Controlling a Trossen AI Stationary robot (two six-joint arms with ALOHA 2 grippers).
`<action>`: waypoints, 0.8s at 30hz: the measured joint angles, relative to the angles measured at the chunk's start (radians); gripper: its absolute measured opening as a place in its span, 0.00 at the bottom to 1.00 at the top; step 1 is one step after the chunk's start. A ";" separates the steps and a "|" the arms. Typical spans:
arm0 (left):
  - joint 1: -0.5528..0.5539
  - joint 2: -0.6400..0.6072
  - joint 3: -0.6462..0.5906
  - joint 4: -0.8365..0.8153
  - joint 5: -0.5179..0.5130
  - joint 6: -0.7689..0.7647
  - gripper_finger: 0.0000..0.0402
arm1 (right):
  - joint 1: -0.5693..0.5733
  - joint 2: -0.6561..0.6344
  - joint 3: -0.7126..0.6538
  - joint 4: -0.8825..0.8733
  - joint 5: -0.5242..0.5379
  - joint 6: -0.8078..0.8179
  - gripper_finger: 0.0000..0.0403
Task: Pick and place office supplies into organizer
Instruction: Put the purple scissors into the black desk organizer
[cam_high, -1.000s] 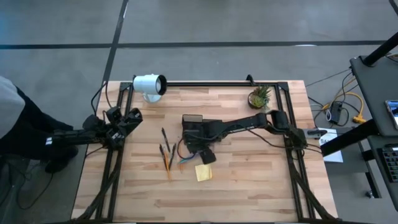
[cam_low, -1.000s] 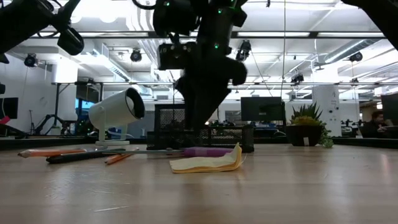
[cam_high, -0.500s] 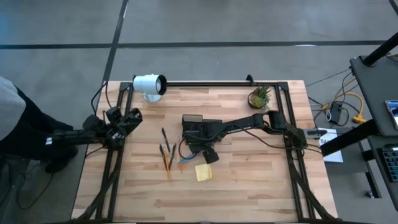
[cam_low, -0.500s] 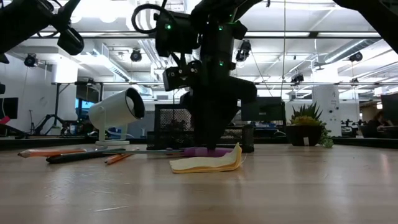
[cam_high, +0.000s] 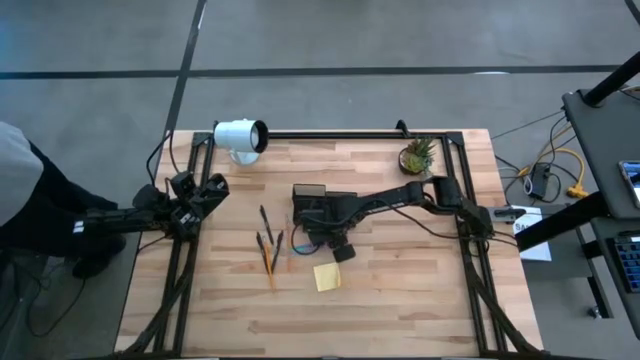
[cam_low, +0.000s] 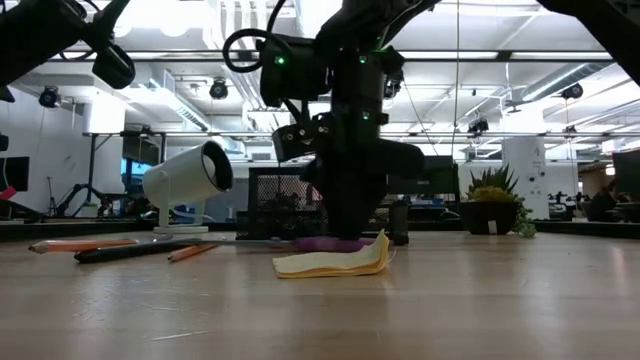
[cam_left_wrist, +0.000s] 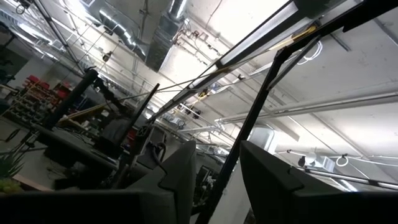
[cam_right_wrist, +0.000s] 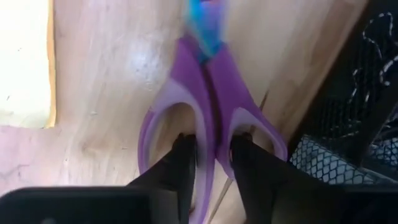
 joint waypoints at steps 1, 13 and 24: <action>0.000 0.000 0.000 0.000 0.000 0.000 0.27 | 0.003 0.000 -0.002 0.002 0.002 -0.008 0.20; 0.000 0.000 0.000 0.000 0.000 0.000 0.27 | 0.065 0.004 0.072 -0.047 0.086 -0.054 0.13; 0.000 0.000 0.000 0.000 0.001 0.000 0.27 | 0.121 -0.070 0.264 -0.157 0.249 0.236 0.13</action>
